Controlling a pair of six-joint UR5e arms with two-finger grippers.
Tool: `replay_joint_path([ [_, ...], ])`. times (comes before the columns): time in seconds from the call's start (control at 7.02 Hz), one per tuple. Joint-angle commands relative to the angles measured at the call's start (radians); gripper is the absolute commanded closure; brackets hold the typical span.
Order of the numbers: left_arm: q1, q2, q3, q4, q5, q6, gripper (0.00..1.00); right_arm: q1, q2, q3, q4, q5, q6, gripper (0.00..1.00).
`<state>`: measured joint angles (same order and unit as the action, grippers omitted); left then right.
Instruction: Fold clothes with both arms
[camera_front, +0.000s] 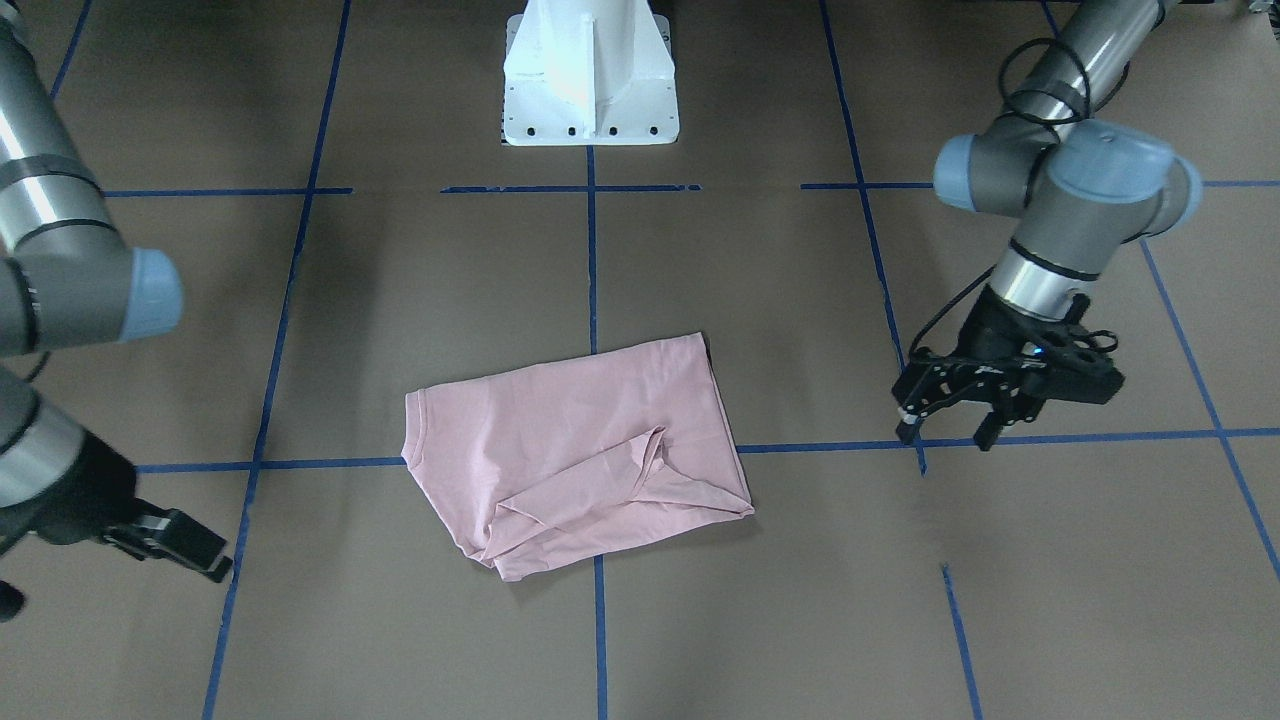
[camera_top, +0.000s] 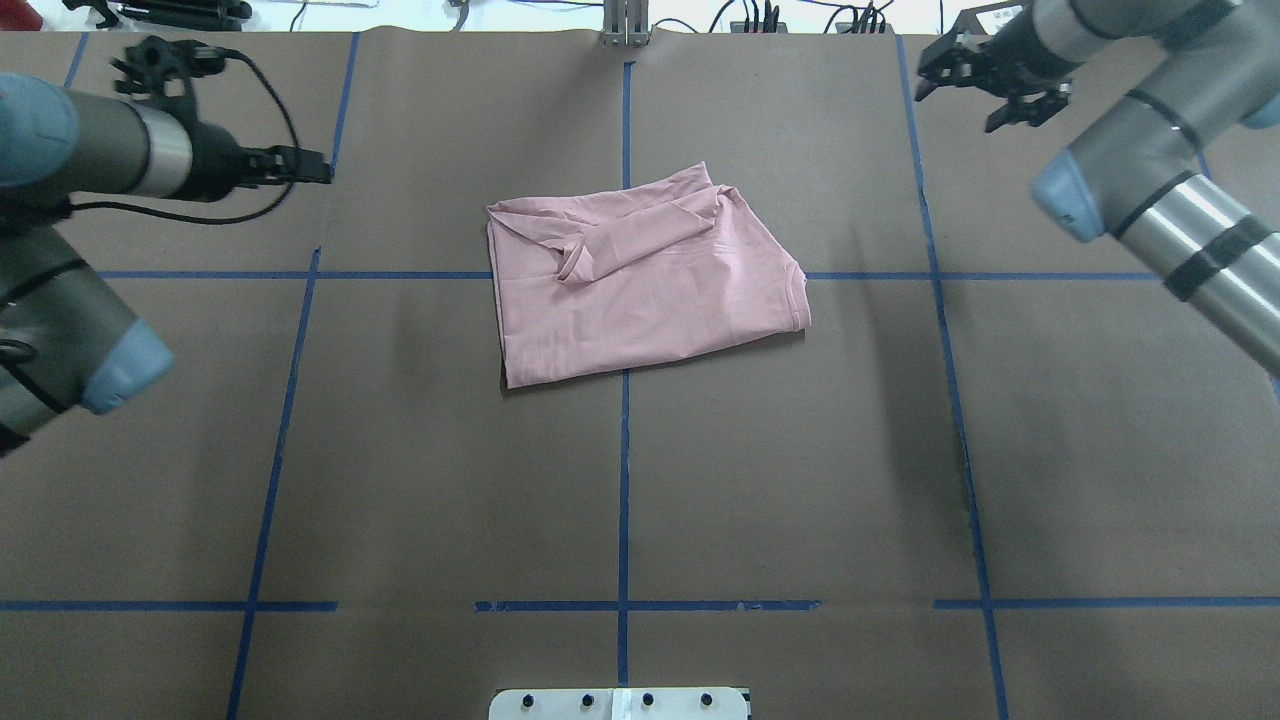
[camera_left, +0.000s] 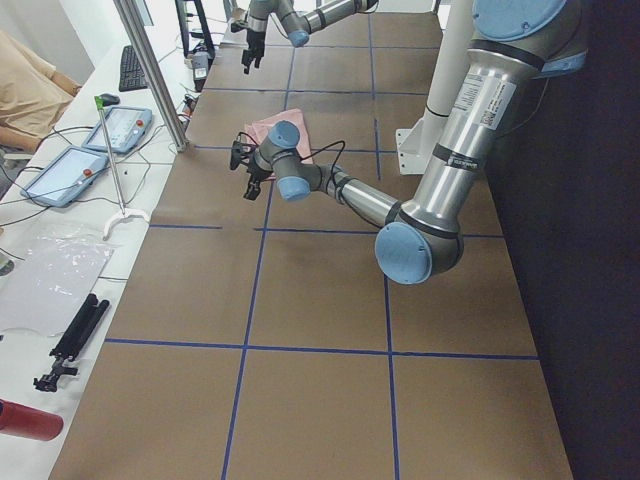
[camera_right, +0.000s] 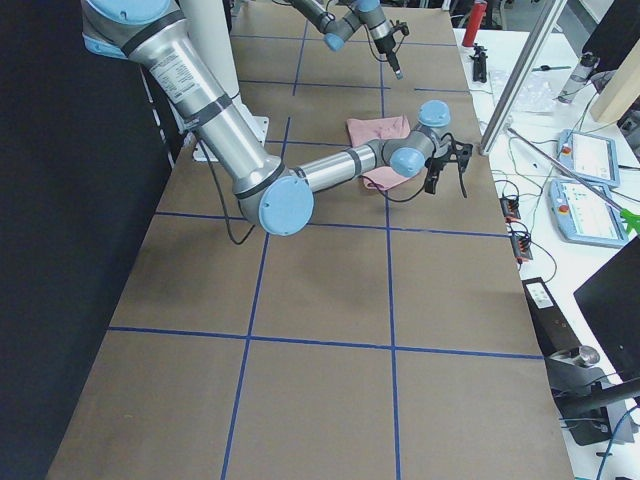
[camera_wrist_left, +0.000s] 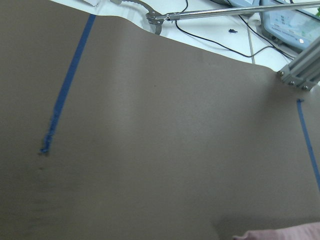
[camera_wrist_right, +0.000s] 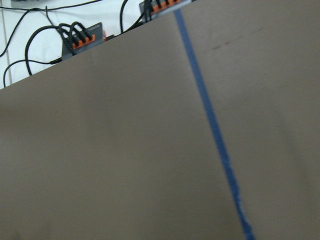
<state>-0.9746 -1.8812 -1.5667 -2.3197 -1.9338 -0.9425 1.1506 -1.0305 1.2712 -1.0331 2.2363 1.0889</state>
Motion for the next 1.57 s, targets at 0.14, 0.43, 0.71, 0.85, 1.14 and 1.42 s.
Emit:
replay_joint_path([
  [0.14,-0.334,0.193,-0.007,0.023,-0.200,0.629,0.00,0.271,-0.204,0.011,-0.142,0.118,-0.741,0.00],
  [0.43,-0.560,0.238,-0.015,0.251,-0.264,1.049,0.00,0.421,-0.204,0.020,-0.466,0.072,-1.216,0.00],
  [0.71,-0.722,0.237,-0.147,0.657,-0.266,1.277,0.00,0.454,-0.293,0.132,-0.596,0.078,-1.319,0.00],
  [0.85,-0.720,0.253,-0.274,0.866,-0.267,1.247,0.00,0.455,-0.350,0.178,-0.597,0.077,-1.319,0.00],
  [1.14,-0.693,0.359,-0.384,0.915,-0.523,0.953,0.00,0.454,-0.382,0.180,-0.596,0.085,-1.317,0.00],
  [1.42,-0.652,0.493,-0.402,0.802,-0.422,0.979,0.00,0.451,-0.395,0.178,-0.591,0.103,-1.305,0.00],
])
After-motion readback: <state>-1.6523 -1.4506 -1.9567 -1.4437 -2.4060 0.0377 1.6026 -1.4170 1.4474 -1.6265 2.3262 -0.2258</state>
